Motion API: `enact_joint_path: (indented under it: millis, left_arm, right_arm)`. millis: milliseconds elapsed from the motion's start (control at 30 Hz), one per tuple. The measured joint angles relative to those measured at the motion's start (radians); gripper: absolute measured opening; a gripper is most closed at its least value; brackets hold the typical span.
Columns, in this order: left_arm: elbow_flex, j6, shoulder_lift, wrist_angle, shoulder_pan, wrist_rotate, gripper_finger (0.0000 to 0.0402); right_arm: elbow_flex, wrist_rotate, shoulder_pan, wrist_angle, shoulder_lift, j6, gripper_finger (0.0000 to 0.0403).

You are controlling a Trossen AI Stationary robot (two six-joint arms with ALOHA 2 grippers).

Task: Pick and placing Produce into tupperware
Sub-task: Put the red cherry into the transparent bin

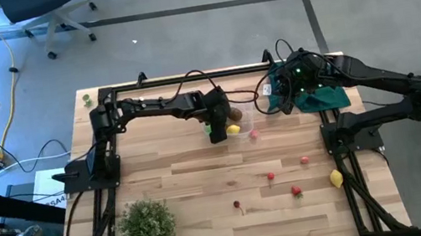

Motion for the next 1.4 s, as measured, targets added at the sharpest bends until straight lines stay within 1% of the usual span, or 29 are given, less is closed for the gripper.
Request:
enact_joint_path:
  millis: [167, 300, 567, 700, 933, 1133, 1267, 1400]
  left_arm:
    - [0.000, 0.027, 0.000, -0.009, 0.000, -0.001, 0.0145]
    - [0.000, 0.037, 0.000, -0.013, 0.000, -0.003, 0.0162]
    - [0.000, 0.037, -0.038, -0.007, 0.000, -0.007, 0.0149]
    - [0.000, 0.037, -0.083, -0.011, 0.000, -0.030, 0.0140]
    - [0.000, 0.029, -0.178, -0.029, -0.021, -0.023, 0.0127]
    - [0.000, 0.060, -0.241, -0.139, -0.114, -0.006, 0.0126]
    - [0.000, 0.062, -0.246, -0.192, -0.215, -0.004, 0.0126]
    - [0.000, 0.035, -0.243, -0.177, -0.333, -0.022, 0.0126]
  right_arm:
    - [0.000, 0.000, 0.000, 0.000, 0.000, 0.000, 0.0000]
    - [0.000, 0.000, 0.000, 0.000, 0.000, 0.000, 0.0000]
    - [0.000, 0.000, 0.000, 0.000, 0.000, 0.000, 0.0000]
    - [0.000, 0.000, 0.000, 0.000, 0.000, 0.000, 0.0000]
    - [0.000, 0.000, 0.000, 0.000, 0.000, 0.000, 0.0000]
    - [0.000, 0.000, 0.000, 0.000, 0.000, 0.000, 0.0000]
    - [0.000, 0.000, 0.000, 0.000, 0.000, 0.000, 0.0000]
    - [0.000, 0.000, 0.000, 0.000, 0.000, 0.000, 0.0000]
